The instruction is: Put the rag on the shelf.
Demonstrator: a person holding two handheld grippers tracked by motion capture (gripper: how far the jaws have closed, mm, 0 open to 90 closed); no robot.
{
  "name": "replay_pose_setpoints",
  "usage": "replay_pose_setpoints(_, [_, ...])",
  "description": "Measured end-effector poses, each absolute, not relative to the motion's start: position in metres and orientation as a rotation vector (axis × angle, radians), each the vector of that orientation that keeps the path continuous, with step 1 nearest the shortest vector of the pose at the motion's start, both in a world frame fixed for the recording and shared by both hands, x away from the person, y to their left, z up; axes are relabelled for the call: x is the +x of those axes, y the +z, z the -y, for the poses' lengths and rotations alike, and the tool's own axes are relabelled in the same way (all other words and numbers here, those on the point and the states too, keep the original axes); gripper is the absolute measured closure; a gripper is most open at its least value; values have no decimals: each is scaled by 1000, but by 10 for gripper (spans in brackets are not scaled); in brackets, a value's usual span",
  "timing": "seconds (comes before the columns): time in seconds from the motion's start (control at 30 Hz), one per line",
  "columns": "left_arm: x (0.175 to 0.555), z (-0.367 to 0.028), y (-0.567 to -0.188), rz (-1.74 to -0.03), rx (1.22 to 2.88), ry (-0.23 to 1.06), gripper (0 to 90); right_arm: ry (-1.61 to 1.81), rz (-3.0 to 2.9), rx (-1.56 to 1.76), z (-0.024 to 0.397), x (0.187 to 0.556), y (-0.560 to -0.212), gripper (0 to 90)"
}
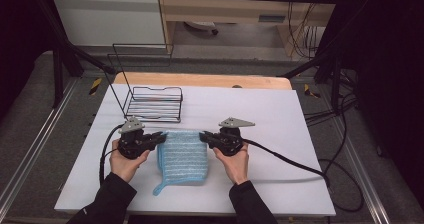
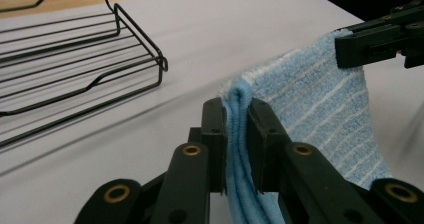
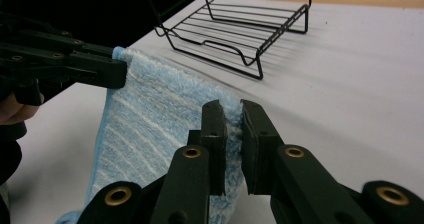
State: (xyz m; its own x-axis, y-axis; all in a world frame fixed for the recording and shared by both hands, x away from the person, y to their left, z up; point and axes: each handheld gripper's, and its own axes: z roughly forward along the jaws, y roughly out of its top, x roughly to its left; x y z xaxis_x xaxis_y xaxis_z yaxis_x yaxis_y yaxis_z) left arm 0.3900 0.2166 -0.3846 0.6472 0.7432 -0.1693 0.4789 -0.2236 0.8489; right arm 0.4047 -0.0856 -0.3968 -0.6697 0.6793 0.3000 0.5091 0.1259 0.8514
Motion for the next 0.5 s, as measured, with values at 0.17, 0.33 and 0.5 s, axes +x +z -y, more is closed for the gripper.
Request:
replay_pose_setpoints(0.17, [386, -217, -377, -944, 1850, 353, 790, 1622, -2184, 1148, 88, 399, -386, 818])
replay_pose_setpoints(0.33, [381, -216, -369, -923, 1835, 379, 790, 1646, -2159, 1138, 90, 396, -382, 819])
replay_pose_setpoints(0.5, [377, -217, -362, -907, 1811, 393, 790, 1656, -2128, 1087, 91, 392, -372, 819])
